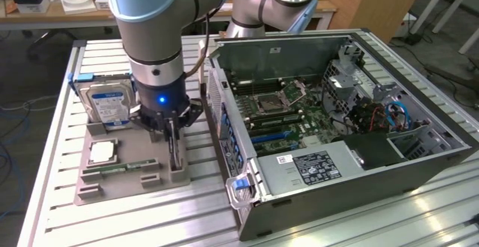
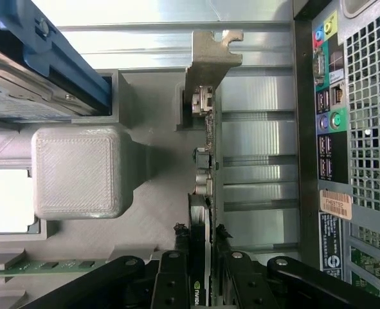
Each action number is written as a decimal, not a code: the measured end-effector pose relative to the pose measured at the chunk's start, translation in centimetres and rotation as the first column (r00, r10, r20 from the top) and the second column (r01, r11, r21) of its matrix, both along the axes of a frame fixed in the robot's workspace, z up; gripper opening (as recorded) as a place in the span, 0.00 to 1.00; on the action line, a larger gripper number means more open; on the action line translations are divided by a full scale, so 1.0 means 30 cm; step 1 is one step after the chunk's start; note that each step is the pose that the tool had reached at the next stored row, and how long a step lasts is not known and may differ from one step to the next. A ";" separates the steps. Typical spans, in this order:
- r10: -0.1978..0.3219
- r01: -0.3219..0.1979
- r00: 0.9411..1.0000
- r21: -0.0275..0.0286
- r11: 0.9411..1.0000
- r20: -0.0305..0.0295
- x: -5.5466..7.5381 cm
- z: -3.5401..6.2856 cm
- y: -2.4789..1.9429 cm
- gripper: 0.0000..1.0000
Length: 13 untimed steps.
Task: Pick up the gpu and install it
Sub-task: 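Pick up the gpu and move the gpu toward the slot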
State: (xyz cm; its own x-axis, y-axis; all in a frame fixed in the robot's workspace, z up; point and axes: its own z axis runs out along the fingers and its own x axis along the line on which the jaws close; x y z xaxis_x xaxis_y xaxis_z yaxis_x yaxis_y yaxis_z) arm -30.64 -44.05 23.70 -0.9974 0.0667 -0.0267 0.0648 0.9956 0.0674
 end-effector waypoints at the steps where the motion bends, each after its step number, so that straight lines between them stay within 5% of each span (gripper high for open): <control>1: 0.000 0.000 1.000 0.001 1.000 0.001 0.000 0.008 0.000 0.26; 13: 0.000 0.000 1.000 0.009 1.000 0.004 0.000 0.082 0.000 0.26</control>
